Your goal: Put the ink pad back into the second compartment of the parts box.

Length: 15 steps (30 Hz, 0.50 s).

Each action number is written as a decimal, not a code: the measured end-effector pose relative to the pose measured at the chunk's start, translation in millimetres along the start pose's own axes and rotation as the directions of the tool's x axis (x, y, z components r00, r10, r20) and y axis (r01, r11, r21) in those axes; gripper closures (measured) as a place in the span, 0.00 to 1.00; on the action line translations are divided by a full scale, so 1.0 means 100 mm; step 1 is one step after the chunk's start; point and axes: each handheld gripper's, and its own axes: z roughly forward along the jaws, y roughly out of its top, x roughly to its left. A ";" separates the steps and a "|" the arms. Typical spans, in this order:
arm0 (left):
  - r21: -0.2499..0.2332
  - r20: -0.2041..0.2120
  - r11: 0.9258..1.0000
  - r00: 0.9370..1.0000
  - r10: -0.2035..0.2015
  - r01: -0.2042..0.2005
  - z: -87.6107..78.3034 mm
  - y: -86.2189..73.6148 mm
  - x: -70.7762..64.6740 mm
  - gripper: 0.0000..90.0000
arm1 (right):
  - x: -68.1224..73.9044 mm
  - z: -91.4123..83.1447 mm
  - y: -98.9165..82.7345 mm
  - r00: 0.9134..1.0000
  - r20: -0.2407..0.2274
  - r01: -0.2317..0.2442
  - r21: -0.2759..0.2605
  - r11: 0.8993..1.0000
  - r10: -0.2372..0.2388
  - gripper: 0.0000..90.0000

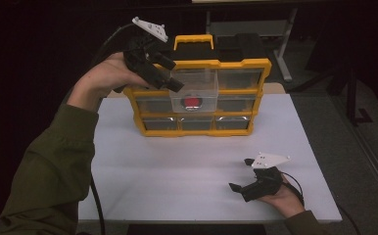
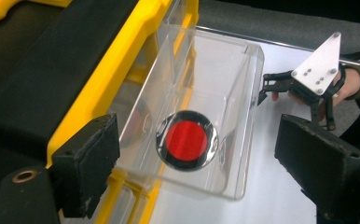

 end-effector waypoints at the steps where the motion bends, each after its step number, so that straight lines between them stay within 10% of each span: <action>1: 0.000 -0.001 1.000 1.000 0.003 -0.003 -0.01 -0.02 -0.01 0.14 | 0.00 0.00 0.00 1.000 0.000 0.000 -0.001 1.000 0.000 0.00; 15: -0.032 -0.032 0.999 0.999 -0.032 0.031 -0.03 -0.51 -0.15 0.09 | 0.01 -0.02 0.00 1.000 0.012 0.002 0.000 1.000 -0.002 0.00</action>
